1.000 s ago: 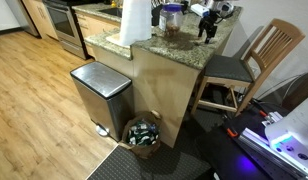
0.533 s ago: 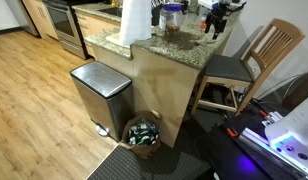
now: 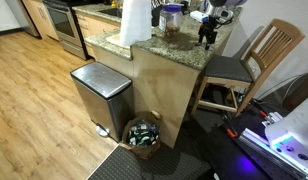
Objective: Put the silver spoon on top of the container with the blue lid
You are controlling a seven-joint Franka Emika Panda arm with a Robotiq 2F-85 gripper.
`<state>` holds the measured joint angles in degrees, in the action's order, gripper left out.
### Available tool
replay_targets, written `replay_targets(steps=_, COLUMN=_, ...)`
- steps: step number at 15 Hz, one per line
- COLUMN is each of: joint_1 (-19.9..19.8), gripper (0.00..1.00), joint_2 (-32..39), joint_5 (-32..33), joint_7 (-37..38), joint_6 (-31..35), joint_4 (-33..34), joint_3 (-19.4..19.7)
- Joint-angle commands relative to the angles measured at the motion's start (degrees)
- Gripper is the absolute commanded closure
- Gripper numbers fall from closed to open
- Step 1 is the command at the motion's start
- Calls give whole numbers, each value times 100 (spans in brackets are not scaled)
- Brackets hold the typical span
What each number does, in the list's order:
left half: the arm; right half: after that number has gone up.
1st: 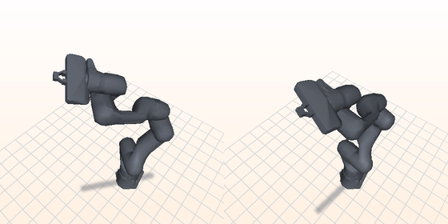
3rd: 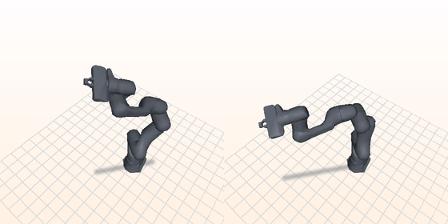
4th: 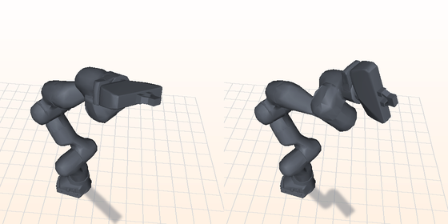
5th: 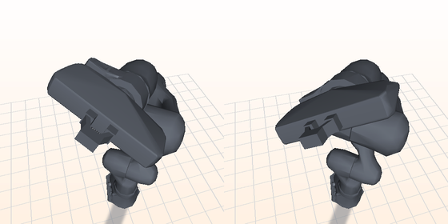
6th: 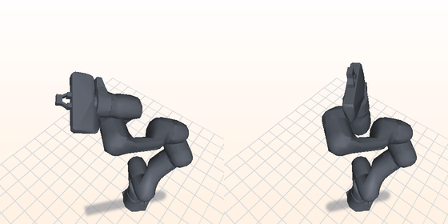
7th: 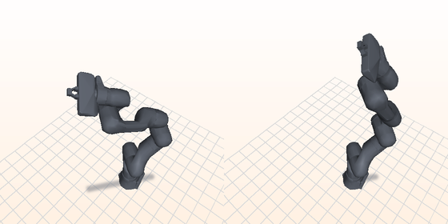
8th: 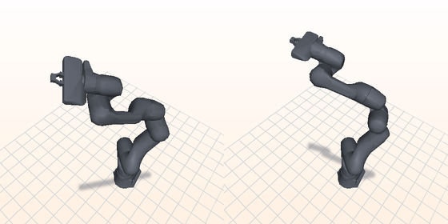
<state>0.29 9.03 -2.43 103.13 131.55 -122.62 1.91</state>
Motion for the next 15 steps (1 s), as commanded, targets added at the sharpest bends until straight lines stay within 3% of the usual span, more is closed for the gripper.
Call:
replay_targets(steps=1, joint_1=59, gripper=0, joint_2=168, joint_5=53, joint_7=222, joint_6=211, joint_4=9, joint_3=57)
replay_targets(steps=2, joint_1=63, gripper=22, joint_2=182, joint_5=94, joint_7=261, joint_6=115, joint_4=26, joint_3=62)
replay_targets(steps=4, joint_1=56, gripper=32, joint_2=187, joint_5=96, joint_7=278, joint_6=18, joint_4=65, joint_3=59)
replay_targets(steps=12, joint_1=78, gripper=95, joint_2=295, joint_5=134, joint_7=509, joint_6=-45, joint_4=291, joint_3=74)
replay_targets(steps=15, joint_1=70, gripper=100, joint_2=181, joint_5=198, joint_7=588, joint_6=-133, joint_4=314, joint_3=102)
